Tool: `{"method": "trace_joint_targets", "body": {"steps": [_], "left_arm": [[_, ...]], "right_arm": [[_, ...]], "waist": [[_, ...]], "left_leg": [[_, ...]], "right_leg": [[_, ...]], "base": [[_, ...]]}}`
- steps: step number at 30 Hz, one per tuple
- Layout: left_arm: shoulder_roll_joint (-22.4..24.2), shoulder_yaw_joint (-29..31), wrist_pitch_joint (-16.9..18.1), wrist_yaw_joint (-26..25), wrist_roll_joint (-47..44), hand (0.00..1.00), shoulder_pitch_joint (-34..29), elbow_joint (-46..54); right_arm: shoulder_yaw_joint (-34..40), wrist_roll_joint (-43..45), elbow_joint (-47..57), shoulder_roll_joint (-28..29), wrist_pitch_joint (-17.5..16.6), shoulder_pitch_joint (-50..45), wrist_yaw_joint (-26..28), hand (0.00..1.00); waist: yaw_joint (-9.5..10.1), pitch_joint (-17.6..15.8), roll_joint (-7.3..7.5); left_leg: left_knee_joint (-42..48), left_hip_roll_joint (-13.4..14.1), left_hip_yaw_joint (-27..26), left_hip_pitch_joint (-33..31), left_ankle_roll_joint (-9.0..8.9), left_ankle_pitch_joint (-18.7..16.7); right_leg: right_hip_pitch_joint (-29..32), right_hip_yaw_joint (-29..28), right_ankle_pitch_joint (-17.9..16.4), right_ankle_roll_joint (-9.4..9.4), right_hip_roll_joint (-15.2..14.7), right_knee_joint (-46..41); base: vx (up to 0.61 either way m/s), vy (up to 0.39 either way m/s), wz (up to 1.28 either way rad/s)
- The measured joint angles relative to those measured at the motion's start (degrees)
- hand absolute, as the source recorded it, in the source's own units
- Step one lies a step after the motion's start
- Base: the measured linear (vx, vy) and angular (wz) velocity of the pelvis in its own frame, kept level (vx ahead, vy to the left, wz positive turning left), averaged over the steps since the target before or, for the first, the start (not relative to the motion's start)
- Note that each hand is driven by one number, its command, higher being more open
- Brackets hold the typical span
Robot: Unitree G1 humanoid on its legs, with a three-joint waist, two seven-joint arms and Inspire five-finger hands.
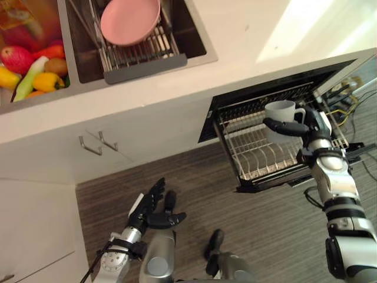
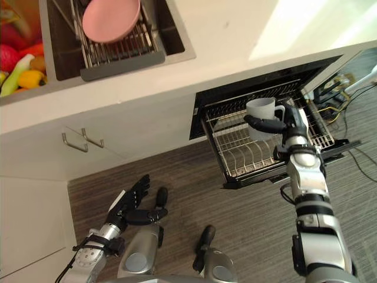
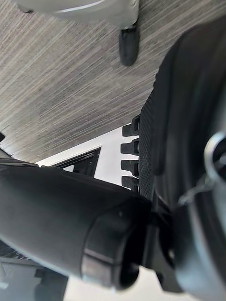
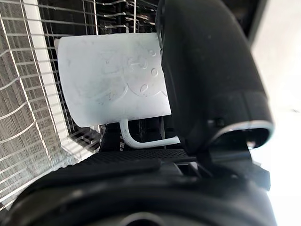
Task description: Walk over to the sink, pick up the cup, carry it to the dishwasher, place the cup inside the dishwasher, then close the dishwasher door
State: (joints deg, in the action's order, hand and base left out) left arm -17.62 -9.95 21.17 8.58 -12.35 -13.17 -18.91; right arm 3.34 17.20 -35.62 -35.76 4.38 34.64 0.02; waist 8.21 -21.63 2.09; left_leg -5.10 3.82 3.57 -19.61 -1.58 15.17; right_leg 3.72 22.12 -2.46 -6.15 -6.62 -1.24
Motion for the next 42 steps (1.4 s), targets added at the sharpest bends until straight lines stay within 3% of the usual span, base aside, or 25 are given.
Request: {"method": "trace_joint_targets", "body": {"steps": [8, 16, 21, 22, 37, 42], "left_arm": [[0.1, 0.2, 2.0, -1.3, -1.4, 1.00, 0.9, -0.5], [0.5, -0.9, 2.2, -2.3, -2.3, 1.00, 1.3, -1.5], [0.7, -1.6, 2.2, -2.6, -2.4, 1.00, 1.8, -1.6], [0.9, -1.8, 2.2, -2.8, -2.3, 1.00, 2.0, -1.6], [2.6, -1.6, 2.2, -3.5, -3.5, 1.00, 2.9, -1.4], [2.6, -1.2, 1.9, -3.5, -3.4, 1.00, 2.8, -1.3]], "right_arm": [[-4.4, -1.2, -11.5, -4.8, 3.2, 11.1, 2.8, 0.00], [-4.9, -1.2, -20.4, -4.8, 4.3, 12.3, 5.8, 0.00], [-4.8, -1.0, -20.5, -5.6, 4.2, 13.2, 7.0, 0.00], [-4.8, -0.5, -20.5, -5.7, 4.2, 13.3, 7.2, 1.00], [-4.5, 1.8, -20.8, -4.6, 4.2, 14.8, 7.5, 1.00], [-1.4, 3.3, -13.4, -4.5, 2.9, 11.8, 7.7, 1.00]], "waist": [[2.05, -3.3, -1.60], [3.22, -4.7, -4.15], [3.39, -4.8, -4.37], [3.44, -4.8, -4.38], [3.45, -5.0, -4.72], [3.45, -5.0, -4.68]], "left_leg": [[0.0, -0.5, 0.7, -4.2, 0.15, 0.2], [0.0, -2.0, 2.2, -6.2, 0.72, 0.6], [0.0, -2.2, 2.3, -6.7, 0.78, 0.7], [0.0, -2.2, 2.4, -6.7, 0.78, 0.7], [0.0, -2.1, 2.9, -6.1, 0.62, 0.8], [0.0, -1.7, 2.3, -3.4, 0.29, 0.4]], "right_leg": [[4.6, 0.4, -0.3, -0.40, -0.6, -1.8], [6.5, 2.0, -1.9, -1.03, -2.0, -4.0], [8.0, 2.0, -3.1, -1.03, -2.4, -6.2], [8.1, 2.0, -3.3, -1.02, -2.5, -6.6], [7.6, 2.7, -4.4, -0.85, -2.6, -7.7], [5.0, 2.3, -4.4, -0.80, -2.4, -7.3]], "base": [[0.01, 0.023, 0.02], [0.05, 0.036, 0.12], [0.02, 0.011, 0.01], [0.03, 0.011, 0.03], [0.03, 0.005, 0.03], [-0.01, 0.002, -0.03]]}}
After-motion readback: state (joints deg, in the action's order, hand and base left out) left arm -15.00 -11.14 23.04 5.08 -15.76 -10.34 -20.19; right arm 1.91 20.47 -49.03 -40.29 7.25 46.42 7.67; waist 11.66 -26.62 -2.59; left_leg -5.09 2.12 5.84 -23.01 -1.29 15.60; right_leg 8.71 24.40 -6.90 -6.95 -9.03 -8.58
